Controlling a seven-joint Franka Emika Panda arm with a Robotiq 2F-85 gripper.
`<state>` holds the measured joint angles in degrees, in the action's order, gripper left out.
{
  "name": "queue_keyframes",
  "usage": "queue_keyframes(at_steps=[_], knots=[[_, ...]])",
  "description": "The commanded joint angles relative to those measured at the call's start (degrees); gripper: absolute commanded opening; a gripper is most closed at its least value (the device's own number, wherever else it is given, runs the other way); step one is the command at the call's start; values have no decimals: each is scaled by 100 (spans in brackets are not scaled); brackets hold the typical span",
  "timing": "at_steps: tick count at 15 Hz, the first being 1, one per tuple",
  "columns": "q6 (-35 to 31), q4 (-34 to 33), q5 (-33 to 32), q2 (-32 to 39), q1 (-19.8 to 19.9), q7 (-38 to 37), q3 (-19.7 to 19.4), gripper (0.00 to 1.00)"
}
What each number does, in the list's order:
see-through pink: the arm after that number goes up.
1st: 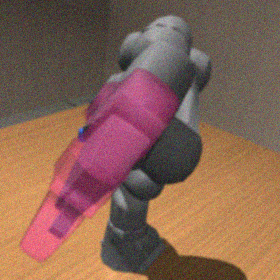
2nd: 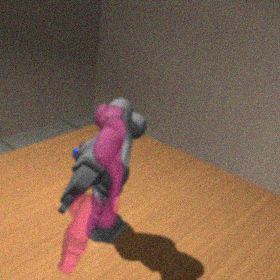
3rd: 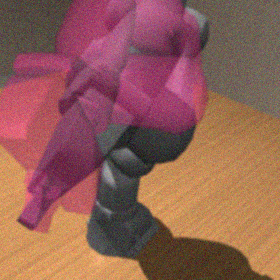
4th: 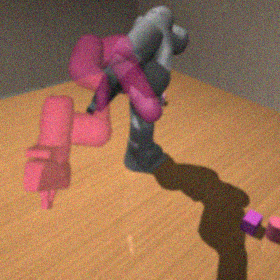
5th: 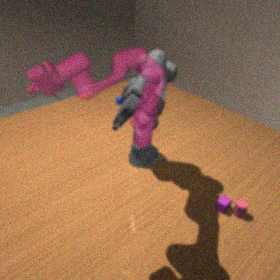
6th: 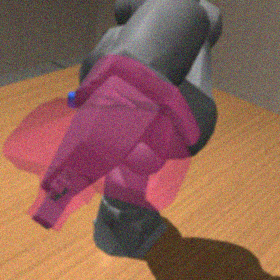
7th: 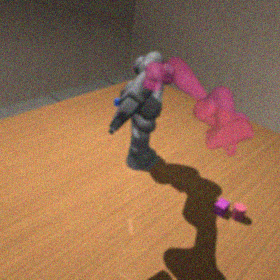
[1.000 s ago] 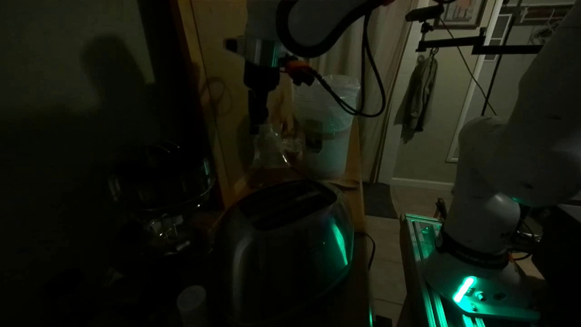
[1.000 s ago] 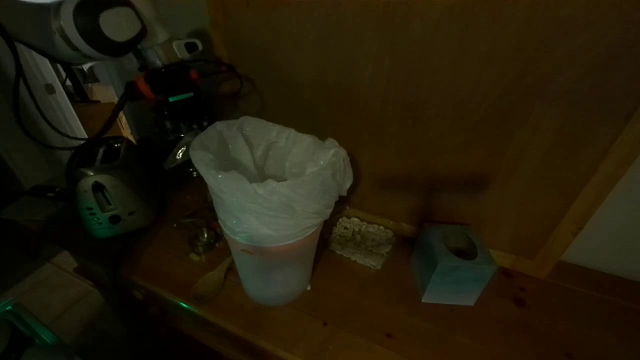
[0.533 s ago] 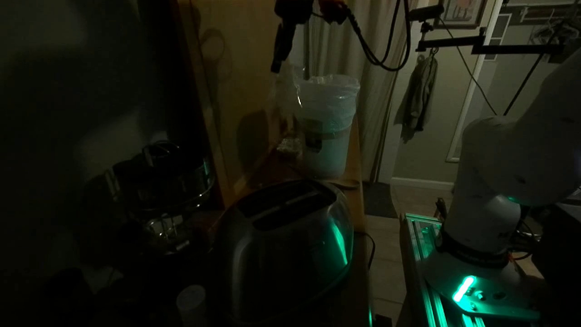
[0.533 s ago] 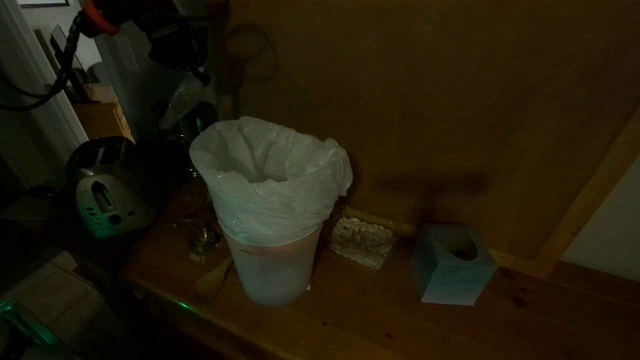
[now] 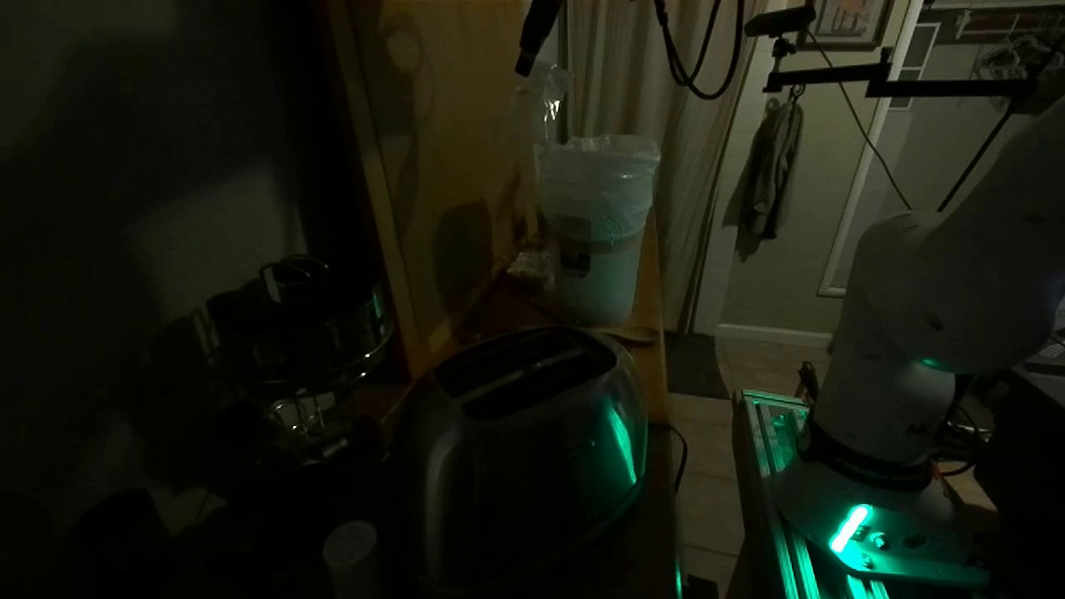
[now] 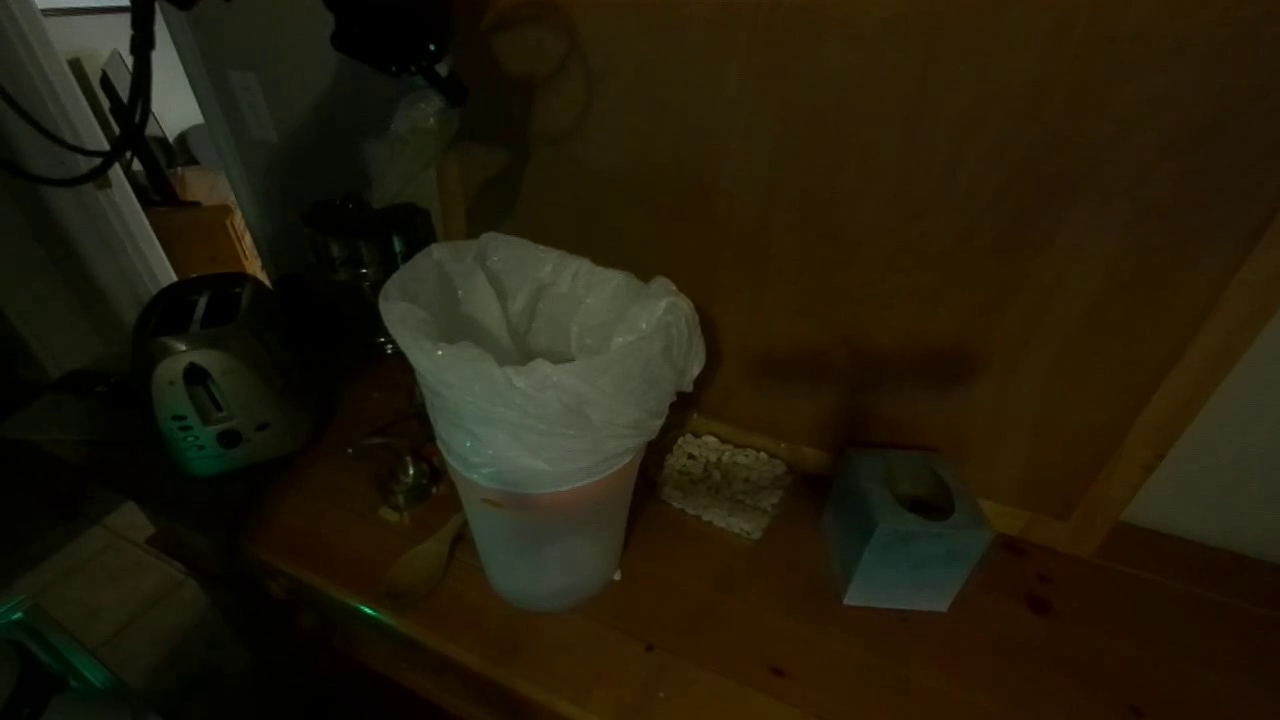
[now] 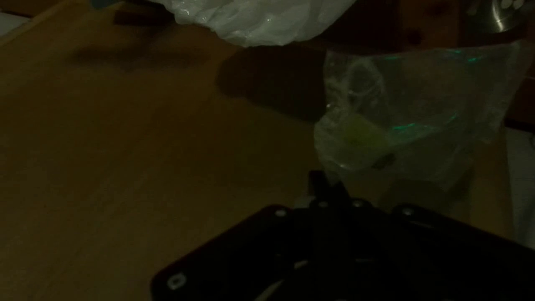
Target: Pick up a plastic bag on the left and put it in the clear bucket
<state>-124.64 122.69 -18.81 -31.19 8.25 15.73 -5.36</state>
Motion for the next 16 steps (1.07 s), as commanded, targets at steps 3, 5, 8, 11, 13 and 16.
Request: queue_keyframes(at_steps=[3,5,8,11,13,16], knots=[[98,-300,-258,322,276,-345,-196,0],[150,-499,-381,532,493,-507,-319,0],[197,-778,-454,831,708,-730,-442,0],[365,-1023,-496,1069,812,-834,-510,0],[558,-1161,-516,1184,827,-820,-543,26],[824,-1353,-540,1298,822,-805,-584,41]])
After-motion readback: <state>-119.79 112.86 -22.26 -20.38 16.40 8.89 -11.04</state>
